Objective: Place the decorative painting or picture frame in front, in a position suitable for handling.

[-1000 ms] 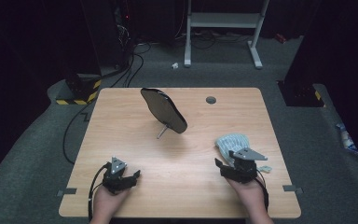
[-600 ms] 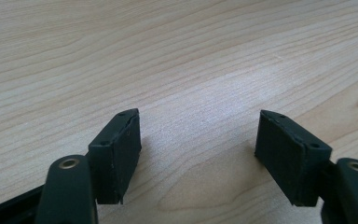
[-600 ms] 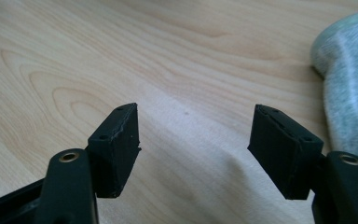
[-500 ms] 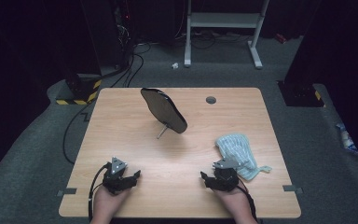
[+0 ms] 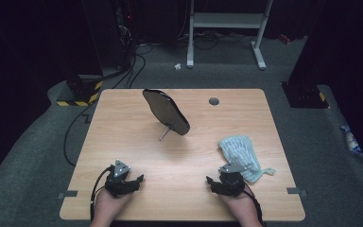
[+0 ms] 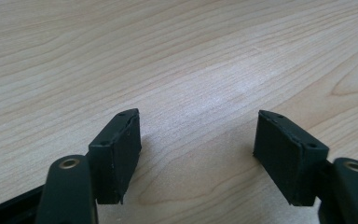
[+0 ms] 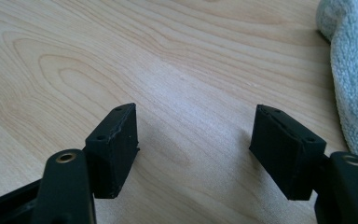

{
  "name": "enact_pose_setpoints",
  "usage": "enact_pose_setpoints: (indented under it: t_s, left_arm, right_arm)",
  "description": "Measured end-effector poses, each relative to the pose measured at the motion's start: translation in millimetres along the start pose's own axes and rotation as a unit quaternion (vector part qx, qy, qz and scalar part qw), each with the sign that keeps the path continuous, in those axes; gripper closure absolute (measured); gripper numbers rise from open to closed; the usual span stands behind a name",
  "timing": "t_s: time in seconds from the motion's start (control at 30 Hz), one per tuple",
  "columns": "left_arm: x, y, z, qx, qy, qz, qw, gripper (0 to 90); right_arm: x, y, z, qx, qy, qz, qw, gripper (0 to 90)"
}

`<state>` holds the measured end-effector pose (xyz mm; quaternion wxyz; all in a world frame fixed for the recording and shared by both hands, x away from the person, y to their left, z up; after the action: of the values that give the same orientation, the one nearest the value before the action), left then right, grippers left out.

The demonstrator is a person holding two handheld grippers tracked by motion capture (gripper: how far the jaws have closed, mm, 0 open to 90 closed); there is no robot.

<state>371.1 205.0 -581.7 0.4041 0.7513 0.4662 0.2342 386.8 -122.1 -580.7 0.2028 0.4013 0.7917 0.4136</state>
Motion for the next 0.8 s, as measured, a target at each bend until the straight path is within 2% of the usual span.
enact_pose_setpoints:
  t_s: [0.07,0.17,0.4,0.57,0.67,0.8]
  left_arm:
    - [-3.9,2.1,-0.3,-0.004,-0.008,0.003,1.0000,32.3]
    - [-10.0,7.9,-2.1,-0.016,-0.011,0.019,0.9996,32.5]
    - [-27.8,19.1,-3.4,-0.033,-0.033,0.024,0.9986,32.7]
    - [-35.7,27.3,-1.8,-0.044,-0.045,0.016,0.9979,31.7]
    - [-36.7,34.1,-0.6,-0.063,-0.041,0.005,0.9972,33.0]
    - [-40.6,40.9,4.2,-0.055,-0.038,-0.005,0.9977,31.4]
  right_arm:
    - [-0.9,0.0,-0.1,0.001,-0.003,0.002,1.0000,33.1]
    - [-0.8,-0.4,0.2,-0.002,-0.007,0.001,1.0000,33.1]
    - [1.2,-1.8,-0.1,-0.004,-0.013,-0.009,0.9999,32.1]
    - [1.5,-1.7,0.3,-0.004,-0.013,-0.009,0.9999,30.9]
    - [1.7,-1.7,0.3,-0.004,-0.013,-0.009,0.9999,30.6]
    - [1.7,-1.7,0.4,-0.004,-0.013,-0.008,0.9999,30.3]
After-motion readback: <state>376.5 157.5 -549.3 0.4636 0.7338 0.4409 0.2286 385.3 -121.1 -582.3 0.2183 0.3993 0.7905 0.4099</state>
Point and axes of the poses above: each handheld gripper's, and its own axes: z roughly forward along the jaws, y roughly out of its top, x roughly to its left, the point moved 8 cm from there along z, roughly forward along the jaws, and after that the axes turned 9 degrees about -x, right-handed, at the moved point
